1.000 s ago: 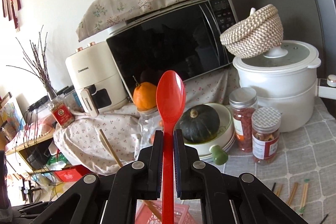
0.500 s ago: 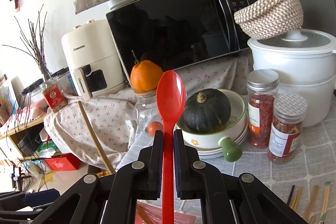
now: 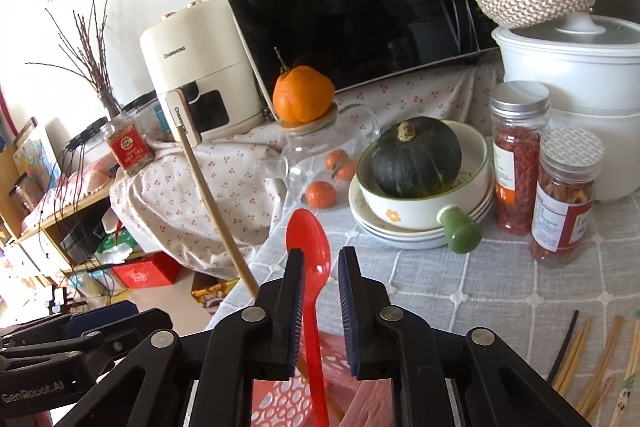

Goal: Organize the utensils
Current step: 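Lower the red spoon into the pink basket and open the right tool while the left releases, then move the left tool back to the pile and grasp the black chopstick, then lift the black chopstick with the left tool while the right grasps the paper-wrapped chopsticks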

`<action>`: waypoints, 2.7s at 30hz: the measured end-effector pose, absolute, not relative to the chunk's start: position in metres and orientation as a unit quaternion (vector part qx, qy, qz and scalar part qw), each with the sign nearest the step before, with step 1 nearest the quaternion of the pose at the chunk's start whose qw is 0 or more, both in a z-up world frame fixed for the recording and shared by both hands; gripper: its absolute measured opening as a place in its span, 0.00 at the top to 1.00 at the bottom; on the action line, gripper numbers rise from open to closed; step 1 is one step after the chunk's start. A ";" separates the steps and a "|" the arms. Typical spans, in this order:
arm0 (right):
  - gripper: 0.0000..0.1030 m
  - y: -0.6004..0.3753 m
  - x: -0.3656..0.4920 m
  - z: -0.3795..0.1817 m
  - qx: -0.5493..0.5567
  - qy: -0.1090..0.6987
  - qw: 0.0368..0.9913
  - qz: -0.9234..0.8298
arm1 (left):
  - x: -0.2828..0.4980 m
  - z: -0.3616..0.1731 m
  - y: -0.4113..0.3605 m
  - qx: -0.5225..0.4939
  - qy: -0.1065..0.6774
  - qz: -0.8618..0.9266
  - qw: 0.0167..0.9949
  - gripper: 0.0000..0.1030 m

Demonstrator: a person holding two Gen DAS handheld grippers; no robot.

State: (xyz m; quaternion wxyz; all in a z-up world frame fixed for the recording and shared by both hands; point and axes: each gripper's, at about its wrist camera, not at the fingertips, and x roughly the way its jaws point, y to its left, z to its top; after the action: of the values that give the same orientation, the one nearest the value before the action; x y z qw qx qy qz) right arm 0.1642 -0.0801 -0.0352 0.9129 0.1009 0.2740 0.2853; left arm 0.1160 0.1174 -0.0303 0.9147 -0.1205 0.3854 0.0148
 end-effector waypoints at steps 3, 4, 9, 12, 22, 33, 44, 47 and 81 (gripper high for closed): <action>0.65 -0.094 0.156 -0.025 0.109 0.281 0.909 0.287 | 0.114 -0.029 0.113 -0.116 0.392 0.003 0.912 0.43; 0.65 -0.100 0.154 -0.021 0.109 0.287 0.909 0.282 | 0.114 -0.029 0.111 -0.114 0.396 0.000 0.911 0.43; 0.52 -0.134 0.140 -0.007 0.112 0.318 0.908 0.250 | 0.111 -0.030 0.095 -0.109 0.419 -0.020 0.901 0.36; 0.47 -0.156 0.128 -0.004 0.105 0.331 0.912 0.217 | 0.107 -0.029 0.082 -0.098 0.429 -0.032 0.897 0.33; 0.33 -0.215 0.099 -0.009 0.105 0.375 0.909 0.150 | 0.092 -0.030 0.037 -0.051 0.466 -0.070 0.880 0.25; 0.26 -0.273 0.096 -0.042 0.116 0.452 0.879 0.102 | 0.106 -0.033 -0.020 -0.051 0.527 -0.125 0.839 0.25; 0.25 -0.310 0.118 -0.084 0.138 0.490 0.856 0.091 | 0.183 -0.082 -0.099 0.009 0.589 -0.144 0.795 0.79; 0.25 -0.316 0.125 -0.092 0.151 0.498 0.849 0.089 | 0.210 -0.104 -0.101 0.000 0.603 -0.132 0.786 0.88; 0.25 -0.315 0.141 -0.095 0.188 0.509 0.836 0.084 | 0.140 -0.017 -0.080 0.040 0.471 -0.155 0.868 0.95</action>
State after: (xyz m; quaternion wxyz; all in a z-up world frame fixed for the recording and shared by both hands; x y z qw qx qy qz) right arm 0.1413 -0.3153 -0.0949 0.8358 0.1880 0.5091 0.0839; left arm 0.1399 -0.0800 -0.0168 0.8676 0.0395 0.4707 -0.1555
